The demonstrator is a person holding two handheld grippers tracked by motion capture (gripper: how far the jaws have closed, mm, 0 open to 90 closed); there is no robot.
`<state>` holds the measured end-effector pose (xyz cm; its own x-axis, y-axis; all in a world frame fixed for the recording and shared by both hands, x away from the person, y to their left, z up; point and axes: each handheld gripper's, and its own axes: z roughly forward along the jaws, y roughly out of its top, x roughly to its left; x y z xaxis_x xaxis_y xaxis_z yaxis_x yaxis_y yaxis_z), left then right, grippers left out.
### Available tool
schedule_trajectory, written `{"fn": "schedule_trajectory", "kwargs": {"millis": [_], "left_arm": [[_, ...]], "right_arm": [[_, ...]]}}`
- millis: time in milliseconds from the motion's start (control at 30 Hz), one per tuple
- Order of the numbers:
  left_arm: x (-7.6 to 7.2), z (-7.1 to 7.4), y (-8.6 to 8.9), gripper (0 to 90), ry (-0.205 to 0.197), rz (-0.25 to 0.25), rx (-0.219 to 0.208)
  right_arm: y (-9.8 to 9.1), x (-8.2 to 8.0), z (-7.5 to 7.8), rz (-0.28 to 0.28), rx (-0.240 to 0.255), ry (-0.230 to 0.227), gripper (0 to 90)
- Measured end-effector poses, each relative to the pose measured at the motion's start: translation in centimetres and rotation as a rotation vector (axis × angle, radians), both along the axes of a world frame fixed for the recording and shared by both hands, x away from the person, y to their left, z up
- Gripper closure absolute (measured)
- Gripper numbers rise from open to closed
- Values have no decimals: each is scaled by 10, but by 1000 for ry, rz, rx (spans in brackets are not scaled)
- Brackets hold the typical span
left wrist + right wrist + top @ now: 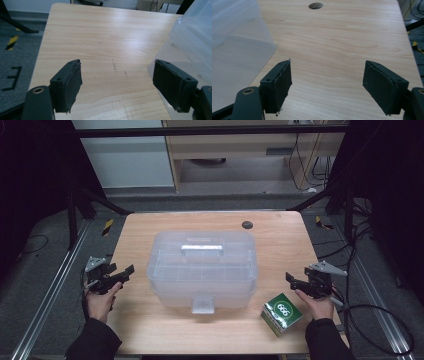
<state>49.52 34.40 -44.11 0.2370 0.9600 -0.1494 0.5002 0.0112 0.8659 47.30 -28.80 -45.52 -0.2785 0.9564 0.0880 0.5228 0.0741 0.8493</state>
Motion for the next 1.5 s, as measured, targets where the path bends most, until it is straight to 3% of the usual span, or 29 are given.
{"fn": "schedule_trajectory", "kwargs": {"millis": [100, 133, 233, 267, 367, 567, 700, 833, 1100, 1367, 1500], "left_arm": [[-2, 5, -1, 242, -14, -2, 17], [-4, 10, -3, 249, -40, 2, 38], [-5, 14, -3, 252, -48, -3, 48], [-7, 18, -4, 249, -70, -18, 60], [-7, 23, -4, 247, -86, -21, 53], [-8, 32, -8, 246, -87, -71, 55], [-11, 45, -11, 236, -138, -102, 108], [-16, 58, -13, 232, -164, -118, 113], [-20, 74, -15, 226, -183, -134, 133], [-24, 89, -16, 222, -201, -154, 123], [-24, 97, -18, 223, -200, -172, 153]], "right_arm": [[3, -5, 2, 33, -1, -1, 251], [4, -6, 2, 41, -6, -3, 254], [8, -7, 4, 45, -8, -6, 264], [10, -8, 6, 47, -5, -11, 272], [13, -9, 7, 52, -1, -4, 276], [18, -9, 7, 58, -14, -6, 279], [19, -9, 6, 69, -18, -4, 279], [19, -9, 5, 68, -35, 3, 278], [18, -9, 7, 64, -33, -5, 276], [23, -10, 10, 74, -54, -11, 269], [25, -10, 11, 85, -72, -15, 261]]}}
